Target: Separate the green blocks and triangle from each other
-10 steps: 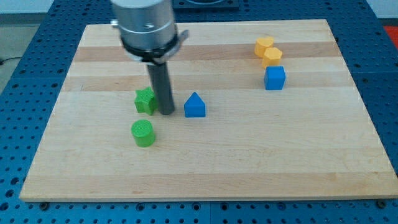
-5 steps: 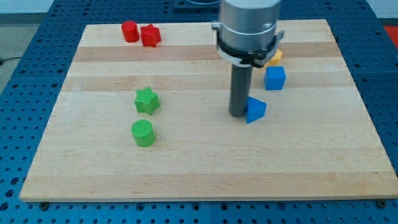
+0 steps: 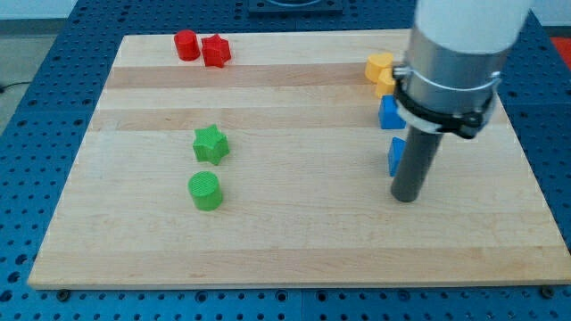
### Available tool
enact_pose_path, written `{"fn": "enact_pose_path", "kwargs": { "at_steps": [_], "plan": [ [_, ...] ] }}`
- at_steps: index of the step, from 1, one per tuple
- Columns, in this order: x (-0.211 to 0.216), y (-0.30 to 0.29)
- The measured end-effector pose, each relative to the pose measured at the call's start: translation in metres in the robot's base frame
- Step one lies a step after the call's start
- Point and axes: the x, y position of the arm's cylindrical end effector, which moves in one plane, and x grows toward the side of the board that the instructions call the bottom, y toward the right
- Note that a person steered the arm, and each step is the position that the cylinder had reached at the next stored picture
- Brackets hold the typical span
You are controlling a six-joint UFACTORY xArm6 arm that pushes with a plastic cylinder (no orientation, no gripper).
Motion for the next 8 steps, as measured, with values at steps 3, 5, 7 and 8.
{"fn": "enact_pose_path", "kwargs": {
  "at_steps": [3, 5, 7, 8],
  "plan": [
    [-0.044, 0.001],
    [-0.041, 0.012],
    [-0.079, 0.075],
    [-0.139, 0.103]
  ]
}}
